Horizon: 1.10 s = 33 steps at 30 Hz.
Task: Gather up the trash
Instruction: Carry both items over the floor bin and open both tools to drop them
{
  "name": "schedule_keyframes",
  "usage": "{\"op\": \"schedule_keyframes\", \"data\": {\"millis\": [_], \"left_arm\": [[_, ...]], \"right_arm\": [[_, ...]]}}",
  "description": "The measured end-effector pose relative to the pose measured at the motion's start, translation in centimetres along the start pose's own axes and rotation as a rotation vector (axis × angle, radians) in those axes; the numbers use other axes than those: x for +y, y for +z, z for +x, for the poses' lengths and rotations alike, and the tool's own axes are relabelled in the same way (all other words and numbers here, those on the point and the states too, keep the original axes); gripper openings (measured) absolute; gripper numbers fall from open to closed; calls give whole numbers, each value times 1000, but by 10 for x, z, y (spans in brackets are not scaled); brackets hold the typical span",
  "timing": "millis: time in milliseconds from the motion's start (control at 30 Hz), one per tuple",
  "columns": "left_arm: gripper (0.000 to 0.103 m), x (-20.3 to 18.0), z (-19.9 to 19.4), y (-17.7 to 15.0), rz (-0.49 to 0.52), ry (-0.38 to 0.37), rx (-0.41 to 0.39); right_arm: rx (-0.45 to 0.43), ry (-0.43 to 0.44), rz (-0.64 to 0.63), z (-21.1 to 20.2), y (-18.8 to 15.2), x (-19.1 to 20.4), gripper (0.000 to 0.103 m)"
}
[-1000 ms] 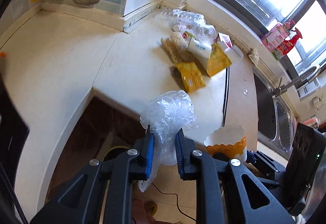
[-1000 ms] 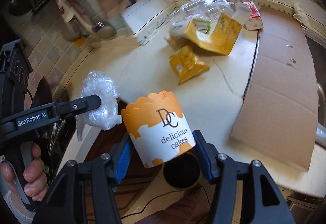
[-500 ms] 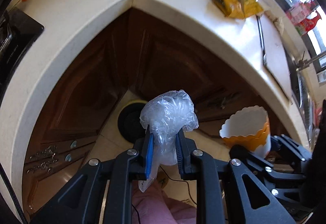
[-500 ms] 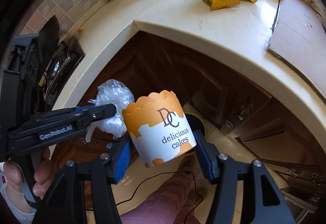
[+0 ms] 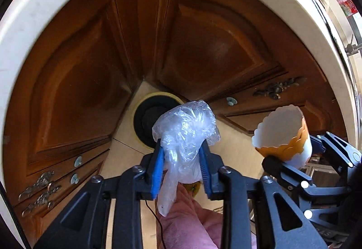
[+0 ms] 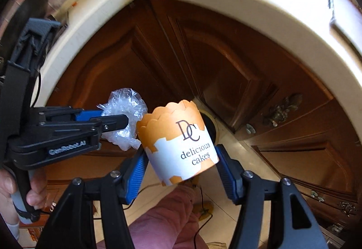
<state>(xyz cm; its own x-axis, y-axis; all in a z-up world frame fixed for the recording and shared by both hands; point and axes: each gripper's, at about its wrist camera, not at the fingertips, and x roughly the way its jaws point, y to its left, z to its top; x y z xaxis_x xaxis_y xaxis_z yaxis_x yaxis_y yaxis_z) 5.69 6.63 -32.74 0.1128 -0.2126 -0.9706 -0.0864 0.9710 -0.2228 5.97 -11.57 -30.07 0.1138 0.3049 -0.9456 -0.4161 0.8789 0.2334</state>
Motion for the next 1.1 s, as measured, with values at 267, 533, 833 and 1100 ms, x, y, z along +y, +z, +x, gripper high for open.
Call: {"op": "schedule_keyframes", "data": {"millis": [267, 533, 833, 1100], "left_arm": [[54, 17, 28, 10, 13, -6, 30], [55, 42, 46, 14, -61, 0, 38], [61, 59, 25, 5, -65, 66, -48], [69, 57, 6, 0, -48, 114, -132]], "right_arm": [[74, -18, -11, 47, 4, 0, 60], [138, -9, -9, 88, 11, 7, 62], [165, 35, 47, 126, 20, 10, 63], [123, 36, 108, 130, 23, 7, 84]]}}
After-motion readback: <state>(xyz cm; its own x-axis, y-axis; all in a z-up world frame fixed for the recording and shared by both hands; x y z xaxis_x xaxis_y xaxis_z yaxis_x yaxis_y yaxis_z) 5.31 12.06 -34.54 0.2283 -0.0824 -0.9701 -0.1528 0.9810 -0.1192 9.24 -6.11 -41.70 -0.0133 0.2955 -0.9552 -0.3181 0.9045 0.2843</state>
